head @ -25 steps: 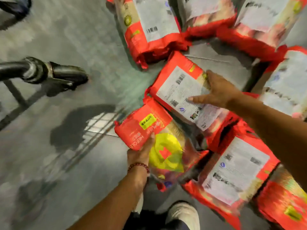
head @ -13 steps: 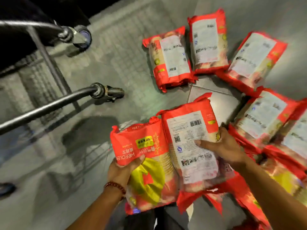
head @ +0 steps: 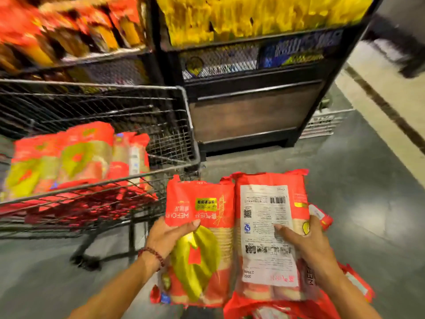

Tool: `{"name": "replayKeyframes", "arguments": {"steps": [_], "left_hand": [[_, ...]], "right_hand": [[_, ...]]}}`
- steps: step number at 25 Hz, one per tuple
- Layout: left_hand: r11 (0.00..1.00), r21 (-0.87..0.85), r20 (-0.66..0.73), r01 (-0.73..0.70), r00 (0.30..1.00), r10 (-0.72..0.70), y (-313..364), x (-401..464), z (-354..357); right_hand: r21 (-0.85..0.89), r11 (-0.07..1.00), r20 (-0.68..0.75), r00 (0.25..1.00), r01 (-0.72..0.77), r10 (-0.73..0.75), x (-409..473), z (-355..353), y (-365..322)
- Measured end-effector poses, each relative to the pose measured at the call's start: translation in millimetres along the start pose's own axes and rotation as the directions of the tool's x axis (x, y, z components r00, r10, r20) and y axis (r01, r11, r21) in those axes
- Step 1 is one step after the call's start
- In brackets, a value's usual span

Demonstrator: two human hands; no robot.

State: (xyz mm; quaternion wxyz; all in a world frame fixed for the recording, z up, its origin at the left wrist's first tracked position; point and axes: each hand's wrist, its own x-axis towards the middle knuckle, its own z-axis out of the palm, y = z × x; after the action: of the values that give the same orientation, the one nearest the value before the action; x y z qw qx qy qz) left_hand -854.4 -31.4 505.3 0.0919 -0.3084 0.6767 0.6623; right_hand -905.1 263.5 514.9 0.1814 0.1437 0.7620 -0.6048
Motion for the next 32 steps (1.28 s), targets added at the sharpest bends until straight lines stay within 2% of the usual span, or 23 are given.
{"name": "replayKeyframes", "arguments": {"steps": [4,7,10,13,17,22,25,29,32], "left_hand": [[0.986,0.028,-0.145,-0.166,0.975,0.168,104.0,-56.3,-84.1],[0.970,0.061,-0.244,-0.233,0.939,0.241,153.3,-69.7,-160.2],[0.970,0.133,-0.327,-0.204,0.915,0.237,177.2,-64.6,-240.5],[0.980,0.136,-0.409,-0.146,0.893,0.189,186.5,-41.9,-323.7],[0.995,0.102,-0.425,-0.017,0.903,0.059,179.3,23.9,-423.7],[0.984,0.009,-0.408,0.176,0.899,-0.157,149.8,118.6,-497.2],[0.975,-0.037,-0.382,0.221,0.898,-0.218,137.3,156.6,-511.6],[0.965,-0.034,-0.341,0.261,0.904,-0.257,111.6,182.5,-518.1],[0.954,-0.104,-0.335,0.281,0.893,-0.300,67.1,198.4,-524.4]], "right_hand": [[-0.040,0.985,0.115,0.980,0.169,-0.163,-27.1,52.0,-135.7],[0.001,0.969,0.229,0.943,0.247,-0.240,-27.0,116.3,-195.7],[-0.014,0.962,0.284,0.924,0.272,-0.257,-20.4,195.2,-226.6],[-0.040,0.959,0.313,0.915,0.279,-0.253,-7.0,286.4,-248.2],[-0.081,0.960,0.322,0.919,0.267,-0.228,29.5,398.8,-262.9],[-0.179,0.980,0.282,0.959,0.090,-0.037,86.2,498.5,-244.3],[-0.236,0.972,0.248,0.966,-0.006,0.066,105.9,522.8,-229.5],[-0.308,0.951,0.214,0.972,-0.025,0.095,114.2,540.3,-217.0],[-0.319,0.947,0.241,0.964,-0.029,0.110,105.3,544.2,-210.7]]}}
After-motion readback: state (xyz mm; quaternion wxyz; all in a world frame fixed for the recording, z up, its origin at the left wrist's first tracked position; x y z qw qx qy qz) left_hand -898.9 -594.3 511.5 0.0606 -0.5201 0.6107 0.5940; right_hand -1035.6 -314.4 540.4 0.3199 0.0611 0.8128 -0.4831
